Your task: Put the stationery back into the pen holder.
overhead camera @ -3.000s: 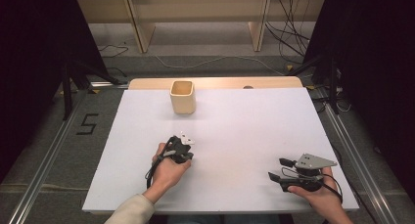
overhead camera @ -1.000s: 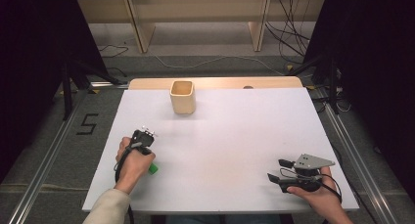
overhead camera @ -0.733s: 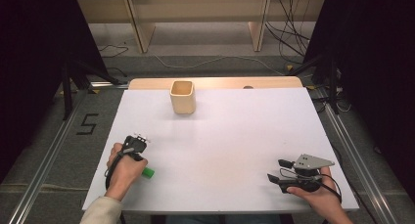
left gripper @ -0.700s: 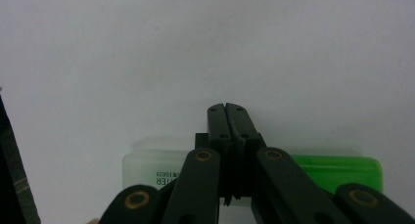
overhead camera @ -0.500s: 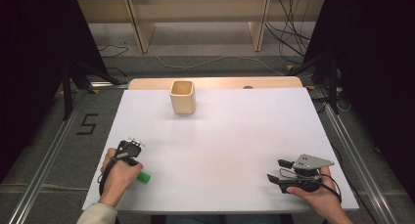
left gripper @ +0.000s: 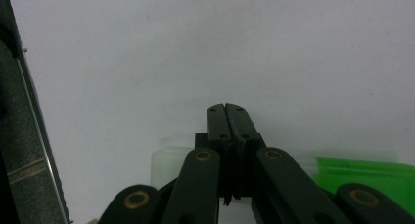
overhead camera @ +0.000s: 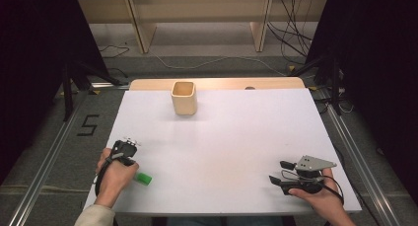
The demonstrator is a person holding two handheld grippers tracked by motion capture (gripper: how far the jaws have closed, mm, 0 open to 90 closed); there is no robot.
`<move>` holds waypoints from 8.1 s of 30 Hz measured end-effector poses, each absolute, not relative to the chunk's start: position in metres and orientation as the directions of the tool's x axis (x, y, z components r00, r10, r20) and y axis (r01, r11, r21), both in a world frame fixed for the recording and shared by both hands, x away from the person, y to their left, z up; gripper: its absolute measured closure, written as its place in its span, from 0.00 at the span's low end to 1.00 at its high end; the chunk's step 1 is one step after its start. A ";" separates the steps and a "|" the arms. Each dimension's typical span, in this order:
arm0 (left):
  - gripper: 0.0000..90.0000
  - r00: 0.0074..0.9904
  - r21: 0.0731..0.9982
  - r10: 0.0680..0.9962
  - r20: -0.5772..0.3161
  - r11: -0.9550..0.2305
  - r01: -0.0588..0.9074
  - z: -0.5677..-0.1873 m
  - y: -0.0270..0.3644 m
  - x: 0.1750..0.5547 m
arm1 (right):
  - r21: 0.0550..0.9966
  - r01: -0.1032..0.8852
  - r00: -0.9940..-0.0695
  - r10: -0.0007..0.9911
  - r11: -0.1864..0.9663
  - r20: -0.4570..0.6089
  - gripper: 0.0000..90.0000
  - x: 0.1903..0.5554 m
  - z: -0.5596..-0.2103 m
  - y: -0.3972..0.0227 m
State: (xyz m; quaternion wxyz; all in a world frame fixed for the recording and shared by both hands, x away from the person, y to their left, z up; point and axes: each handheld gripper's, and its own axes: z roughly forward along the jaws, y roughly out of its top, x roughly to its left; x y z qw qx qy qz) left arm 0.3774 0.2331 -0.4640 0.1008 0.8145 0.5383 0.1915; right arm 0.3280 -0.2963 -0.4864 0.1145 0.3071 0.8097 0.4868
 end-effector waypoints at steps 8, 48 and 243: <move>1.00 0.341 0.306 0.913 0.224 -0.398 0.865 -0.465 0.246 0.374 | 0.857 0.388 -0.788 0.604 0.340 0.117 0.33 0.328 -0.486 -0.296; 0.58 0.573 0.427 0.798 0.185 -0.590 0.685 -0.446 0.265 0.331 | 0.857 0.391 -0.786 0.606 0.336 0.122 0.33 0.327 -0.486 -0.296; 0.74 0.488 0.822 0.873 -0.012 -0.269 0.502 -0.417 0.166 0.427 | 0.861 0.379 -0.792 0.599 0.339 0.113 0.33 0.327 -0.485 -0.297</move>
